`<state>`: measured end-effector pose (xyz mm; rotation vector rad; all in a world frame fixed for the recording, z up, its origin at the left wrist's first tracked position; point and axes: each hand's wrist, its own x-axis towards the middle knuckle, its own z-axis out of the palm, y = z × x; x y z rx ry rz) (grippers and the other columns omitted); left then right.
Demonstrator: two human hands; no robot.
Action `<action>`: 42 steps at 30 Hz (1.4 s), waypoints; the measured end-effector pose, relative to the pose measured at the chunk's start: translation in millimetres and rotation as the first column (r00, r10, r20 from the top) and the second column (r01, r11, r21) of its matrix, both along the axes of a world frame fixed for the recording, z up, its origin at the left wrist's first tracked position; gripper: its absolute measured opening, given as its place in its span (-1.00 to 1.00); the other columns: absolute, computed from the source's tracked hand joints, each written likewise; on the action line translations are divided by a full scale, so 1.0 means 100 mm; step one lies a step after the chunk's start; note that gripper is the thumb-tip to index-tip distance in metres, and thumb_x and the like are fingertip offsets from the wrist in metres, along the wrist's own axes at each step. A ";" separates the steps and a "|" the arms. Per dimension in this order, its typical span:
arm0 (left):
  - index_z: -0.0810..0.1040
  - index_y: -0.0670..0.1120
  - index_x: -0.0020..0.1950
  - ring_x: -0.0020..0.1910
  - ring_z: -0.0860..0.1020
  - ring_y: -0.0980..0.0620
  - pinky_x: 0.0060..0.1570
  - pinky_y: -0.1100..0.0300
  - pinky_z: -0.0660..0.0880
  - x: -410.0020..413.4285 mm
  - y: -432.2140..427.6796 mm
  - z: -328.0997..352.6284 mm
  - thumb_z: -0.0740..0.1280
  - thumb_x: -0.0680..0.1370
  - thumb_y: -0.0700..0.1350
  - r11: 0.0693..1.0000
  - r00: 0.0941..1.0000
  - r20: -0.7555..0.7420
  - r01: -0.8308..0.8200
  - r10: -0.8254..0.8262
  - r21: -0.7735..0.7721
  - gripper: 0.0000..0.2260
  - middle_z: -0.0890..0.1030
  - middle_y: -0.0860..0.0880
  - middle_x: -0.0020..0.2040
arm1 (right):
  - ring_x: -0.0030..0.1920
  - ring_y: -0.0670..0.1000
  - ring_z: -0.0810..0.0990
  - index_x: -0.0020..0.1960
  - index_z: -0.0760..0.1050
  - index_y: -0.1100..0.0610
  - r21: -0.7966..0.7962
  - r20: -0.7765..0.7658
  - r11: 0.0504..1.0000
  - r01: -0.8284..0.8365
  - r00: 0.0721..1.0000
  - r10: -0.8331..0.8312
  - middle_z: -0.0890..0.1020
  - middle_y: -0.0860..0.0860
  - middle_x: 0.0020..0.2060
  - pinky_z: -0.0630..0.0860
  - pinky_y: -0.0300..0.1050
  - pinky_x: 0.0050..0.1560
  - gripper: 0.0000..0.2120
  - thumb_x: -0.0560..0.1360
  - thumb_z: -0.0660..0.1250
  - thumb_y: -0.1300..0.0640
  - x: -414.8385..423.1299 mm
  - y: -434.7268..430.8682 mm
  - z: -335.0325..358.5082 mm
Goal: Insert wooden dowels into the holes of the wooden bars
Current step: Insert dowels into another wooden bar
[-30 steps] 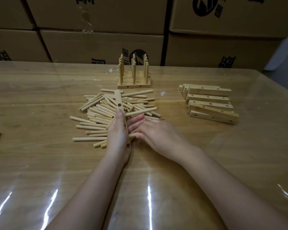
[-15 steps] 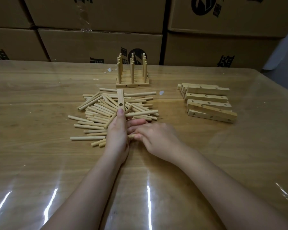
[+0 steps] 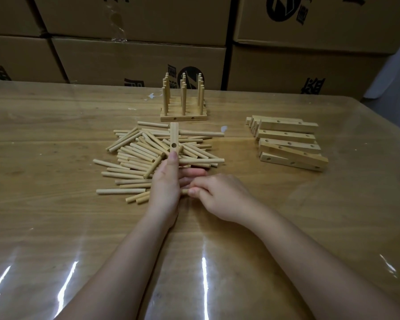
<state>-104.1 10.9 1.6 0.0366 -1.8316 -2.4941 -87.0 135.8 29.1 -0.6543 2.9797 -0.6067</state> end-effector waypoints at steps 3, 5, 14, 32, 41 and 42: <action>0.46 -0.10 -0.07 -0.32 0.66 -0.04 -0.45 0.18 0.57 0.02 0.01 0.01 0.08 0.62 0.12 1.000 1.000 -0.009 0.007 -0.008 -0.022 -0.67 0.69 -0.16 -0.26 | 0.04 0.07 0.55 0.06 0.55 -0.06 -0.035 0.047 0.999 0.019 0.999 -0.017 0.63 -0.02 0.02 0.43 -0.08 -0.05 -0.77 0.57 0.15 -0.05 0.00 0.01 -0.02; 0.46 -0.10 -0.09 -0.36 0.65 -0.01 -0.46 0.19 0.55 0.02 0.02 0.00 0.08 0.63 0.11 1.000 1.000 -0.008 -0.002 0.001 -0.031 -0.67 0.68 -0.13 -0.29 | 0.04 0.07 0.55 0.04 0.56 -0.06 -0.044 0.069 0.999 0.030 0.997 -0.027 0.63 -0.03 0.01 0.43 -0.07 -0.04 -0.78 0.56 0.15 -0.05 -0.01 0.01 -0.02; 0.47 -0.09 -0.14 -0.42 0.61 0.05 -0.52 0.23 0.50 -0.01 0.04 -0.04 0.10 0.63 0.12 0.993 1.000 0.005 -0.018 0.019 -0.113 -0.66 0.68 -0.08 -0.32 | 0.12 -0.05 0.51 -0.13 0.55 -0.06 -0.173 0.160 0.985 0.023 0.987 0.005 0.46 -0.27 0.27 0.42 -0.11 0.02 -0.81 0.56 0.19 0.00 -0.05 0.04 -0.09; 0.44 -0.11 -0.18 -0.44 0.49 0.03 -0.27 0.15 0.47 0.02 0.04 0.02 0.11 0.64 0.05 1.000 1.000 0.000 -0.004 0.004 0.018 -0.68 0.41 -0.04 -0.46 | -0.39 -0.19 0.47 -0.31 0.41 0.02 -0.889 0.220 0.232 0.395 0.813 -0.539 0.52 -0.11 -0.44 0.41 -0.17 -0.23 -0.63 0.59 0.07 -0.09 -0.20 0.40 -0.28; 0.39 -0.10 -0.22 -0.49 0.51 0.09 -0.34 0.35 0.46 0.06 0.07 -0.01 0.12 0.64 0.03 0.951 0.986 -0.040 0.142 -0.159 -0.275 -0.69 0.40 0.03 -0.52 | -0.33 -0.16 0.51 -0.03 0.54 -0.04 -0.914 0.076 0.343 0.216 0.922 -0.379 0.59 -0.09 -0.36 0.45 -0.33 -0.29 -0.85 0.58 0.19 0.06 -0.25 0.42 -0.29; 0.39 -0.09 -0.23 -0.49 0.52 0.09 -0.34 0.35 0.44 0.06 0.07 -0.02 0.12 0.63 0.05 0.940 0.985 -0.047 0.141 -0.163 -0.312 -0.69 0.40 0.04 -0.53 | -0.34 -0.16 0.50 -0.05 0.54 -0.04 -0.902 0.055 0.377 0.212 0.921 -0.386 0.58 -0.10 -0.37 0.44 -0.31 -0.29 -0.83 0.59 0.17 0.09 -0.25 0.41 -0.30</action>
